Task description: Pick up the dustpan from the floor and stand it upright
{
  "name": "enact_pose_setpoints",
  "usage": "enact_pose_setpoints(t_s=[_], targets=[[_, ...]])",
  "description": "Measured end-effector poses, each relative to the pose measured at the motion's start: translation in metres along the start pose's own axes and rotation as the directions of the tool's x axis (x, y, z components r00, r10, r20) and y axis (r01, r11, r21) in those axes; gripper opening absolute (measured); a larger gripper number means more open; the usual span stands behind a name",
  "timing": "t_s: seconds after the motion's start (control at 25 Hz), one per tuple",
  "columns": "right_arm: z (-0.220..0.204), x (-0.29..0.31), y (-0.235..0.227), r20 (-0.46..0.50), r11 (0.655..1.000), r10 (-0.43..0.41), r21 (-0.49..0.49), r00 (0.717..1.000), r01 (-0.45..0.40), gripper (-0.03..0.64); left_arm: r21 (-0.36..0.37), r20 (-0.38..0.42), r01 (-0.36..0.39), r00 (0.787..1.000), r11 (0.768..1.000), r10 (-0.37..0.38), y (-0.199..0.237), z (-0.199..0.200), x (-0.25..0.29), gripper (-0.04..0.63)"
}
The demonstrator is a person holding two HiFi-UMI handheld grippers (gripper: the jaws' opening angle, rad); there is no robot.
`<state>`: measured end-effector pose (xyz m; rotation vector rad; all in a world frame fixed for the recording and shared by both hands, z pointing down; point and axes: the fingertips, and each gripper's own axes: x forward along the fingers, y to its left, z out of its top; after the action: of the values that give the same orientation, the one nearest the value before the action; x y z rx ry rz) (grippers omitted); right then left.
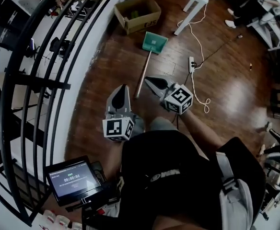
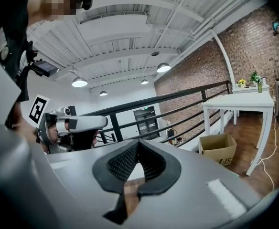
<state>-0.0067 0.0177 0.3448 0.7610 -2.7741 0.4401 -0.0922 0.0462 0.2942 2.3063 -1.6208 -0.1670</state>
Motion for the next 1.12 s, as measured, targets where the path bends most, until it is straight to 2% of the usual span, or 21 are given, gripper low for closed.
enact_pose_setpoints(t_s=[0.12,0.28,0.36,0.48,0.56,0.64,0.72,0.84,0.88,0.92,0.96,1.08,1.12], targets=[[-0.001,0.001,-0.009,-0.024,1.000,-0.018,0.001,1.000,0.018,0.003,-0.008,-0.007,0.018,1.000,1.000,-0.018,0.005,0.000,0.010,0.020],[-0.022,0.012,-0.028,-0.098,1.000,-0.009,0.026,0.995,0.012,0.003,-0.038,-0.078,0.008,0.997,0.999,-0.011,0.024,-0.023,0.031,0.020],[-0.033,0.016,-0.042,-0.146,1.000,0.008,0.004,0.989,-0.007,0.003,-0.036,-0.106,0.000,0.994,0.999,-0.004,0.032,-0.034,0.043,0.020],[-0.047,0.028,-0.046,-0.247,0.986,0.059,-0.134,0.967,-0.094,0.003,-0.025,-0.126,-0.022,0.992,0.999,0.018,0.048,-0.044,0.044,0.020],[-0.061,0.038,-0.047,-0.345,0.948,0.102,-0.252,0.933,-0.196,0.003,-0.026,-0.147,-0.047,0.988,0.999,0.043,0.060,-0.051,0.043,0.020],[-0.088,0.049,-0.061,-0.444,0.897,0.153,-0.313,0.883,-0.313,0.003,-0.032,-0.174,-0.081,0.982,0.996,0.074,0.072,-0.067,0.050,0.020],[-0.134,0.062,-0.086,-0.534,0.848,0.206,-0.321,0.820,-0.422,0.005,-0.034,-0.214,-0.120,0.971,0.992,0.110,0.086,-0.098,0.062,0.020],[-0.218,0.076,-0.117,-0.672,0.769,0.259,-0.291,0.694,-0.569,0.006,-0.048,-0.274,-0.166,0.950,0.985,0.146,0.105,-0.148,0.074,0.020],[-0.245,0.079,-0.124,-0.715,0.744,0.273,-0.268,0.644,-0.613,0.031,-0.055,-0.288,-0.177,0.945,0.983,0.154,0.111,-0.162,0.077,0.020],[-0.272,0.082,-0.130,-0.753,0.721,0.286,-0.239,0.593,-0.650,0.104,-0.059,-0.301,-0.188,0.940,0.980,0.162,0.116,-0.175,0.080,0.020],[-0.299,0.085,-0.137,-0.784,0.701,0.294,-0.213,0.547,-0.681,0.128,-0.061,-0.312,-0.200,0.935,0.978,0.172,0.122,-0.189,0.082,0.020],[-0.381,0.097,-0.163,-0.854,0.636,0.267,-0.192,0.447,-0.747,0.127,-0.064,-0.349,-0.229,0.917,0.971,0.193,0.137,-0.237,0.089,0.020],[-0.409,0.099,-0.172,-0.877,0.600,0.252,-0.190,0.409,-0.777,0.135,-0.069,-0.363,-0.240,0.910,0.968,0.199,0.141,-0.254,0.089,0.020]])
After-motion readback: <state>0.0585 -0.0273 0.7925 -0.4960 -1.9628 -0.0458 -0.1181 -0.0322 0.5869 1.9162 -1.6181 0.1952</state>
